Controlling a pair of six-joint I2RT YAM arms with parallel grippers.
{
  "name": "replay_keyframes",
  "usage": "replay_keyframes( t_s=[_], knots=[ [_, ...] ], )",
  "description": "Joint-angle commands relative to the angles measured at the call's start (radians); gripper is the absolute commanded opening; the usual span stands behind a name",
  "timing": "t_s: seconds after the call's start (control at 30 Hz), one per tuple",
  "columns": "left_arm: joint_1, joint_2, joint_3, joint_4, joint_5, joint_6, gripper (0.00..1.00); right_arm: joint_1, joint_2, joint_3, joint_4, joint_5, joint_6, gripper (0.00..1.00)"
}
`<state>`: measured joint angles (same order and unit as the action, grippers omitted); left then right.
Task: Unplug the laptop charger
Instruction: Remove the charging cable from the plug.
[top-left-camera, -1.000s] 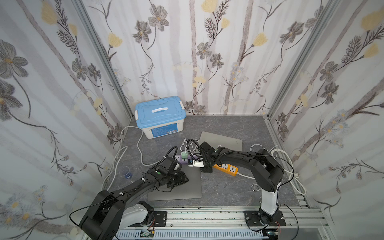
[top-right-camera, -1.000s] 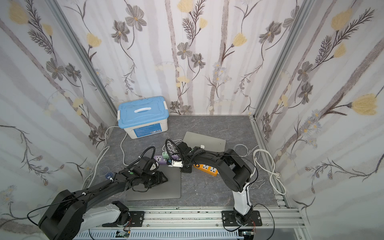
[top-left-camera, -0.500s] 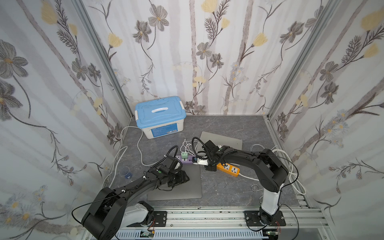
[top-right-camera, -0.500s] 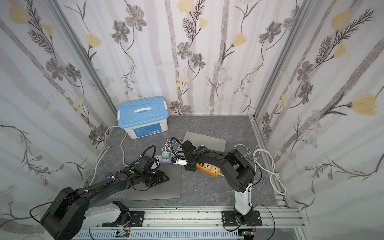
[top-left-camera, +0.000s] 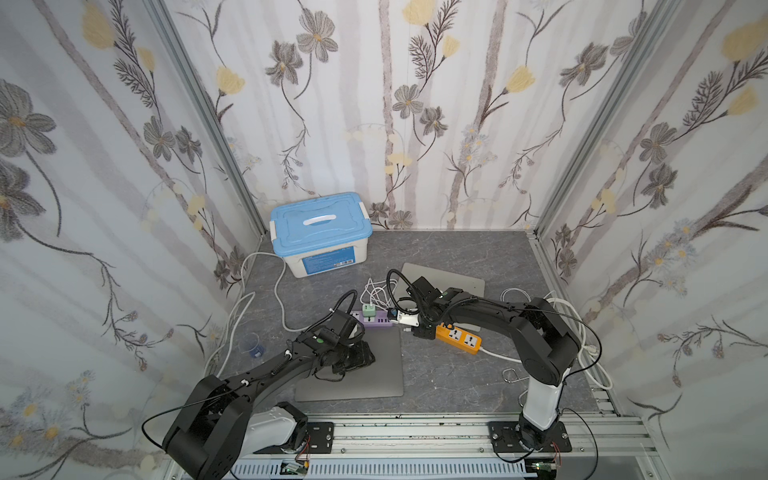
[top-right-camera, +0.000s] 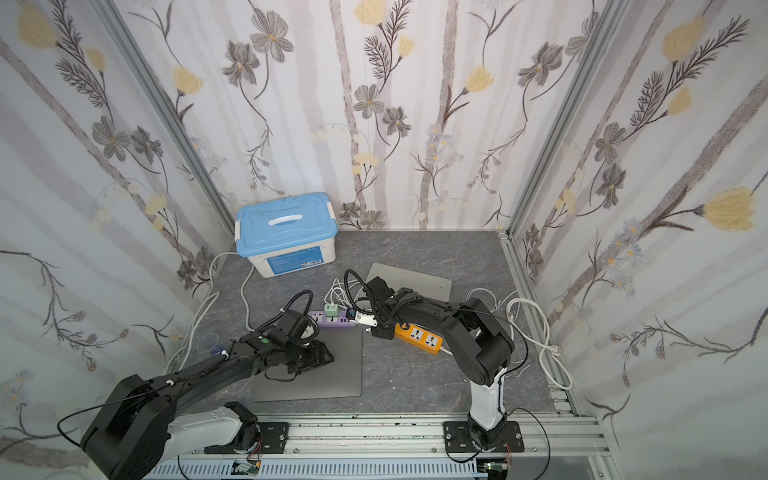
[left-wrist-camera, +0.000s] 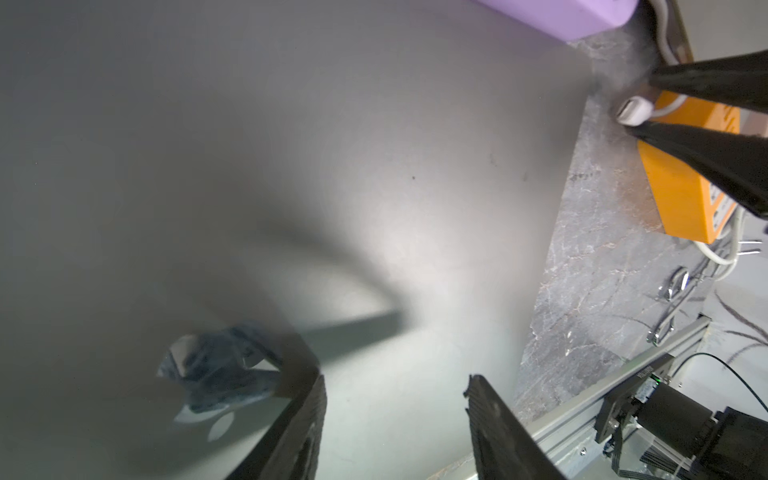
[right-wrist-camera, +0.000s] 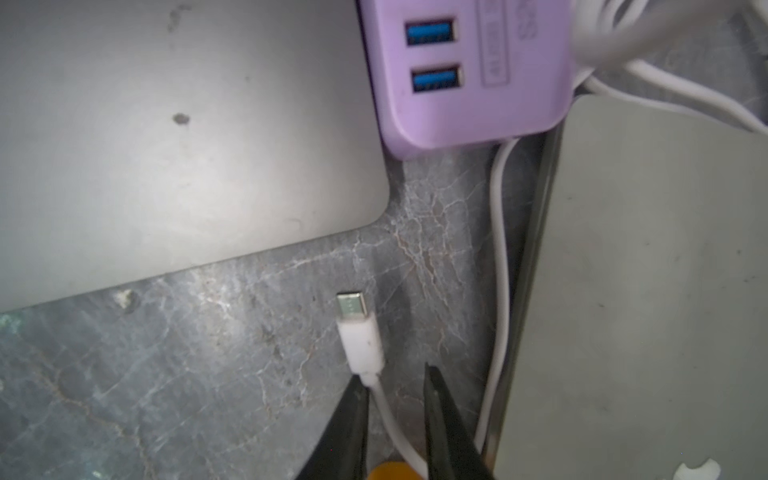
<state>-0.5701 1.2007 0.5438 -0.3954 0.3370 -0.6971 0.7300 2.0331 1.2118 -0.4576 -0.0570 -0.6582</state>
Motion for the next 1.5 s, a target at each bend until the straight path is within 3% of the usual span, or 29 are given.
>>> replay_keyframes(
  t_s=[0.0, 0.47, 0.63, 1.1, 1.47],
  knots=[
    [0.006, -0.014, 0.029, -0.079, -0.035, 0.04, 0.58, -0.001, -0.029, 0.006, 0.013, -0.023, 0.039, 0.28],
    [0.061, -0.043, 0.147, -0.153, -0.041, 0.111, 0.58, -0.027, -0.24, -0.009, 0.05, -0.088, 0.073, 0.38],
    [0.125, -0.05, 0.194, -0.163, -0.041, 0.135, 0.58, -0.021, -0.27, -0.002, 0.152, -0.104, 0.1, 0.43],
    [0.299, 0.084, 0.323, -0.122, 0.059, 0.184, 0.57, -0.017, -0.166, 0.107, 0.324, -0.283, 0.142, 0.52],
    [0.319, 0.204, 0.392, -0.104, 0.067, 0.2, 0.57, -0.023, -0.066, 0.191, 0.316, -0.415, 0.113, 0.57]
  ],
)
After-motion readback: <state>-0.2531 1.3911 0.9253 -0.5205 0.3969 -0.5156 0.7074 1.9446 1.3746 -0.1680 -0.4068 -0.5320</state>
